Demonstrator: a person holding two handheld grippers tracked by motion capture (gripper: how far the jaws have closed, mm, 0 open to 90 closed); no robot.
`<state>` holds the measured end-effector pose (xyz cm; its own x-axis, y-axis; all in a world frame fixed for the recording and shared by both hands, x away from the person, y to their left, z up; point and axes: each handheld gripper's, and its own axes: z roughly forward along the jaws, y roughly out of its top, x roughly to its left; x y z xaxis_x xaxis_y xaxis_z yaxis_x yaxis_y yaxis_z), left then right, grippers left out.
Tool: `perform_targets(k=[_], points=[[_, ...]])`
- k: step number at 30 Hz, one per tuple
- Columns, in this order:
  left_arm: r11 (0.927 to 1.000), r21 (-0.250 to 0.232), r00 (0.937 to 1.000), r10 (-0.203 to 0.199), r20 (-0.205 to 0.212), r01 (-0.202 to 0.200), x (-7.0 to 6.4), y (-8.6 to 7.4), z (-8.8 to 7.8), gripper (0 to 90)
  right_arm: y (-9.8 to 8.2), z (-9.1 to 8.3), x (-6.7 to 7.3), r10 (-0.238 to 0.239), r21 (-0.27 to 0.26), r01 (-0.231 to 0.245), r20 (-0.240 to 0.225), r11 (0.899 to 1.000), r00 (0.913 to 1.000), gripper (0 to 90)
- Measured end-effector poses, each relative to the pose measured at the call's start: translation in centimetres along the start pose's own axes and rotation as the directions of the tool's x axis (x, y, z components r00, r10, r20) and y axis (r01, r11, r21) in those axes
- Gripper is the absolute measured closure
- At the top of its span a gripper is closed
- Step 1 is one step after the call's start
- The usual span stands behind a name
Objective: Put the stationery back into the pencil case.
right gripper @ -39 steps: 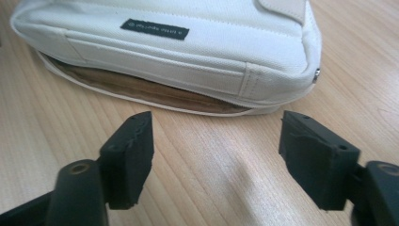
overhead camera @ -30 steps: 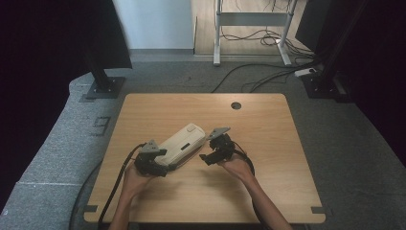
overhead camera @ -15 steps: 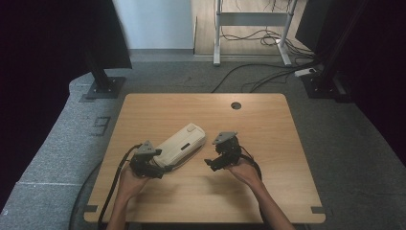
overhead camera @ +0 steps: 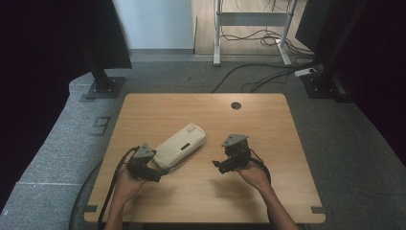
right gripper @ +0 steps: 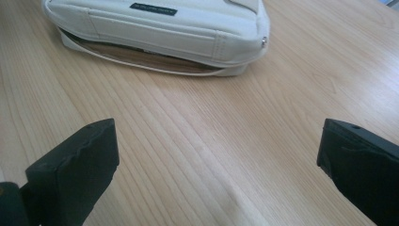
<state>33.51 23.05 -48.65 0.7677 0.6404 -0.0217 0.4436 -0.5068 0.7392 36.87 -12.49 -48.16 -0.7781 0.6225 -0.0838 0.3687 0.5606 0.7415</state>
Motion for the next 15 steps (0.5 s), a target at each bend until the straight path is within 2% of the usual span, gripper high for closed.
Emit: perform_targets(k=[9,15], points=[[0.9999,-0.004,0.9999,-0.011,-0.010,0.011,-0.1,-0.9,-0.6,4.3,-1.7,-1.6,-0.7,0.026,-0.013,-0.026,0.031,1.000,0.9992,0.0],[0.9993,0.002,0.9991,-0.036,-0.023,0.036,0.2,-1.9,-0.8,2.2,-2.8,-2.8,-1.2,0.048,-0.023,-0.047,0.057,0.999,0.9972,0.0]])
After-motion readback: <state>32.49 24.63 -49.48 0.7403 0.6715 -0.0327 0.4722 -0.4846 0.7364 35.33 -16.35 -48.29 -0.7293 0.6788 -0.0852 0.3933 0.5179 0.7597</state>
